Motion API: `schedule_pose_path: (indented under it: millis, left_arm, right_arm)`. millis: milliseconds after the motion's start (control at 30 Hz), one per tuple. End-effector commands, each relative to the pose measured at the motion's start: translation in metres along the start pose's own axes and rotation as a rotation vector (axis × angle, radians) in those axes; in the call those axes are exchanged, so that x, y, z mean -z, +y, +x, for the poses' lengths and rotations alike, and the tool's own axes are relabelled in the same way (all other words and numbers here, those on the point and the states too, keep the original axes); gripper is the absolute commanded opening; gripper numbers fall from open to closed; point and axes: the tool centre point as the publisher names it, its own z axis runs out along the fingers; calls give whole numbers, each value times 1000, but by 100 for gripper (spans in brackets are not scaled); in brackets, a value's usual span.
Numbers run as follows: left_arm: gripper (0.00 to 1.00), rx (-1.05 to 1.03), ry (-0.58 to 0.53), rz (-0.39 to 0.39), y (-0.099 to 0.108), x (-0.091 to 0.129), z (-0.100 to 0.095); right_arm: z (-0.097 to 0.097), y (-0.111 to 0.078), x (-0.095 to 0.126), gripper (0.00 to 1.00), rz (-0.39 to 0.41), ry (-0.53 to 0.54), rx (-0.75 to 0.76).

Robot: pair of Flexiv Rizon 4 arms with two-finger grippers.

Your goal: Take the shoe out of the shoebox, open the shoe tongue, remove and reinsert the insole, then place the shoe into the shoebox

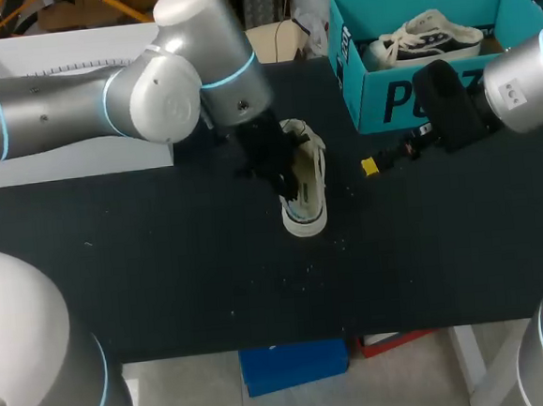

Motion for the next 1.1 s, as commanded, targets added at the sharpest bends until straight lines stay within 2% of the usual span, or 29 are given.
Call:
schedule_pose_path:
  millis: [33,267,533,700,733,800,933,1100]
  left_arm:
    - [0,4,43,2,6,-10,-3]
    - [0,24,76,9,14,-30,5]
    - [0,7,85,25,19,-45,-8]
    - [0,4,-8,43,15,-25,-12]
    - [0,26,-108,69,14,-10,-13]
    - [0,44,-166,57,17,6,-11]
    - [0,95,-353,76,21,38,-15]
    - [0,108,-419,28,32,65,-24]
  right_arm:
    - [1,1,-1,100,3,-3,-1]
    - [1,1,-1,100,3,-3,-1]
    - [1,1,-1,100,3,-3,-1]
    - [1,1,-1,100,3,-3,-1]
    - [1,1,-1,100,3,-3,-1]
    - [1,1,-1,100,3,-3,-1]
    - [1,1,-1,100,3,-3,-1]
    - [1,1,-1,100,3,-3,-1]
